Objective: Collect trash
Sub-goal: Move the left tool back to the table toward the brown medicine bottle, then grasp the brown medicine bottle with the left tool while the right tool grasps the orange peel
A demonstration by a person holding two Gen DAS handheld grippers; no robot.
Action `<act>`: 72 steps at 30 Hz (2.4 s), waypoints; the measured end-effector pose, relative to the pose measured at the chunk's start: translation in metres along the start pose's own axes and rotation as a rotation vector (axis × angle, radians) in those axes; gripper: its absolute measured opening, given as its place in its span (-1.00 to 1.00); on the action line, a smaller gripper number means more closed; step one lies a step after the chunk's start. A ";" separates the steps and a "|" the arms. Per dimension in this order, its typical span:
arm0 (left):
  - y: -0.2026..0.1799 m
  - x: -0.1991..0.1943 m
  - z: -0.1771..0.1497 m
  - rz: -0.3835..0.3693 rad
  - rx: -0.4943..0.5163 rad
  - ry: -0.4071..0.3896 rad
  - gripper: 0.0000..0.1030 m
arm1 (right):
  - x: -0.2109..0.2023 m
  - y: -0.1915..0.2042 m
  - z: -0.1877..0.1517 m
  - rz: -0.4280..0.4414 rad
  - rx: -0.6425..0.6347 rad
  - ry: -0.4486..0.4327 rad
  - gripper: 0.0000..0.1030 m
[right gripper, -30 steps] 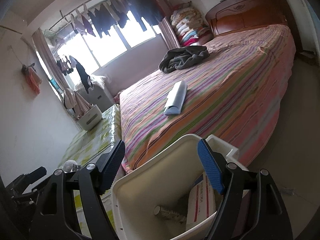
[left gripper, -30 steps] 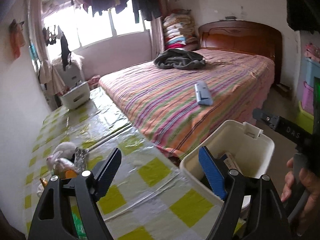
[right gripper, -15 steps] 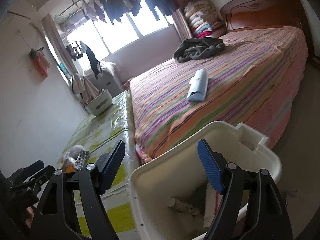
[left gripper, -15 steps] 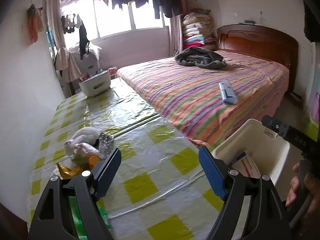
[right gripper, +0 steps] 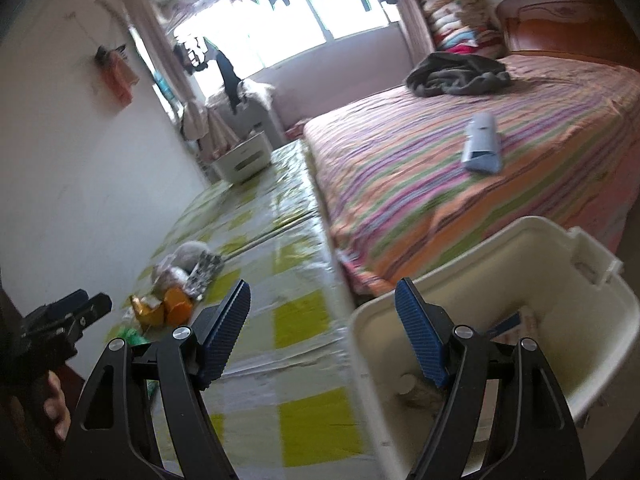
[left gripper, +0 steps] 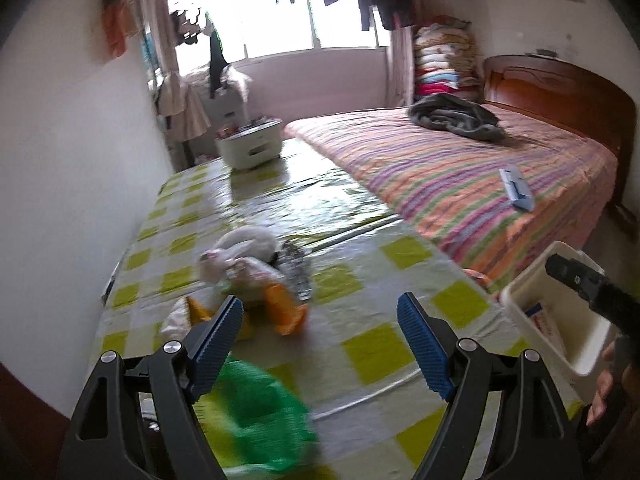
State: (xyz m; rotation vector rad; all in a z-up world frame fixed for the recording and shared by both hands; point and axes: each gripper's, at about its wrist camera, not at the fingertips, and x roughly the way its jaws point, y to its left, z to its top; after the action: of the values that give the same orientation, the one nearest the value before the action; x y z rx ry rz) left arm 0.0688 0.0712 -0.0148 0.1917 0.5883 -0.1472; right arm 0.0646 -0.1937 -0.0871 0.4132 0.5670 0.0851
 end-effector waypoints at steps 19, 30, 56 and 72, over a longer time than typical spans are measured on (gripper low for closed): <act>0.129 -0.014 -0.074 0.114 -0.203 0.229 0.50 | 0.037 0.073 -0.026 0.089 -0.137 0.093 0.43; 0.150 0.006 -0.105 0.122 -0.246 0.378 0.50 | 0.050 0.112 -0.029 0.149 -0.216 0.121 0.43; 0.139 0.020 -0.111 0.078 -0.231 0.415 -0.19 | 0.190 0.217 -0.040 0.179 -0.551 0.435 0.42; 0.127 -0.011 -0.076 0.068 -0.249 0.202 -0.19 | 0.195 0.210 -0.037 0.179 -0.523 0.454 -0.45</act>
State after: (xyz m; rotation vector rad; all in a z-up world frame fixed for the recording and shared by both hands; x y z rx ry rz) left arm 0.0435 0.2126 -0.0533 -0.0157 0.7934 0.0122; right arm 0.2163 0.0484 -0.1290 -0.0745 0.9221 0.4975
